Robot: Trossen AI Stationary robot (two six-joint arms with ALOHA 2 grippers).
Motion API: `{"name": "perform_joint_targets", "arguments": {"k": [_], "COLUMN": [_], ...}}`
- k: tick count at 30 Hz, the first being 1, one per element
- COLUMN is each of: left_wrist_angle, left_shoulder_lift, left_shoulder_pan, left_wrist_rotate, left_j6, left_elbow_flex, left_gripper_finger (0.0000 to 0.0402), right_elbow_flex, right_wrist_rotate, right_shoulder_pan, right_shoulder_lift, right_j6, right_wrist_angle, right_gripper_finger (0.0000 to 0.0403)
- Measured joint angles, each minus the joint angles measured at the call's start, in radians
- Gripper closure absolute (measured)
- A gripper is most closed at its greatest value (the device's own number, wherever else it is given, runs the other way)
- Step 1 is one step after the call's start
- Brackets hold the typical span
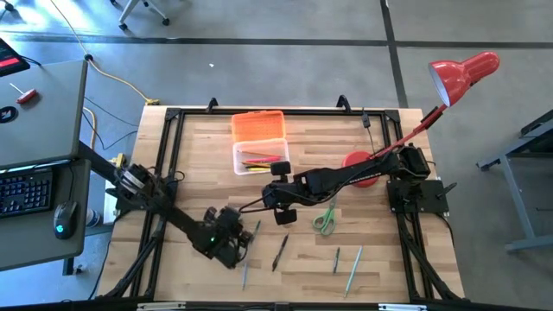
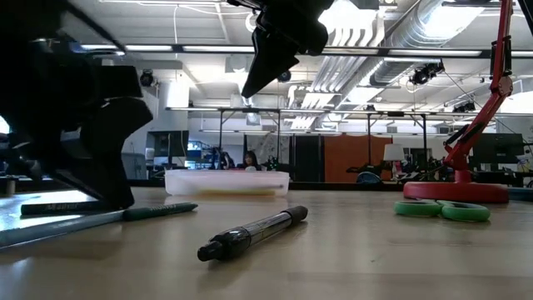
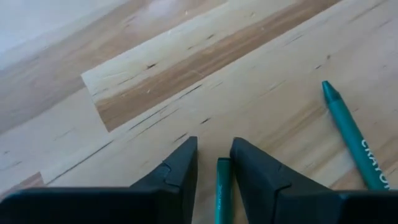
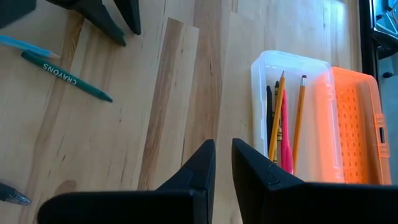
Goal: Pick & place school supplies into a supply box
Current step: Put the left dark green crayon into the orange supply box
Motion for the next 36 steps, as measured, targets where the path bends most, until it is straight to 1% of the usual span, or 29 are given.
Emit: {"name": "perform_joint_targets", "arguments": {"k": [3, 5, 12, 15, 19, 22, 26, 28, 31, 36], "left_wrist_angle": [0.001, 0.0, 0.027, 0.038, 0.045, 0.044, 0.045, 0.043, 0.038, 0.035], "left_shoulder_lift": [0.028, 0.029, 0.029, 0.03, 0.055, 0.095, 0.144, 0.163, 0.182, 0.182], "left_shoulder_pan": [-0.04, -0.043, -0.061, -0.062, -0.074, -0.095, -0.137, -0.156, -0.168, -0.169], "left_wrist_rotate": [-0.056, -0.052, -0.073, -0.078, -0.094, -0.161, -0.277, -0.317, -0.344, -0.355], "left_j6": [-0.059, -0.084, -0.089, -0.092, -0.092, -0.123, -0.239, -0.287, -0.326, -0.318], "left_elbow_flex": [0.0, 0.0, -0.001, 0.0, 0.004, 0.005, 0.003, 0.001, 0.002, 0.001], "left_gripper_finger": [0.0271, 0.0272, 0.0272, 0.0273, 0.0273, 0.0273, 0.0273, 0.0276, 0.0299, 0.0369], "right_elbow_flex": [0.0, 0.0, 0.0, 0.0, 0.0, 0.0, 0.0, 0.0, 0.0, 0.0], "right_wrist_rotate": [0.0, 0.0, 0.0, -0.001, -0.003, -0.003, -0.003, -0.003, -0.004, -0.007], "right_shoulder_pan": [0.0, 0.0, -0.01, -0.018, -0.025, -0.025, -0.016, -0.007, 0.012, 0.05], "right_shoulder_lift": [0.0, 0.0, 0.0, 0.0, 0.0, 0.0, 0.0, 0.0, 0.0, 0.0], "right_j6": [-0.01, -0.022, -0.024, -0.02, 0.033, 0.071, 0.119, 0.138, 0.164, 0.215], "right_wrist_angle": [0.0, 0.0, -0.008, -0.037, -0.061, -0.06, -0.059, -0.059, -0.055, -0.037], "right_gripper_finger": [0.037, 0.0371, 0.0371, 0.0371, 0.037, 0.0371, 0.0371, 0.037, 0.0371, 0.0371]}}
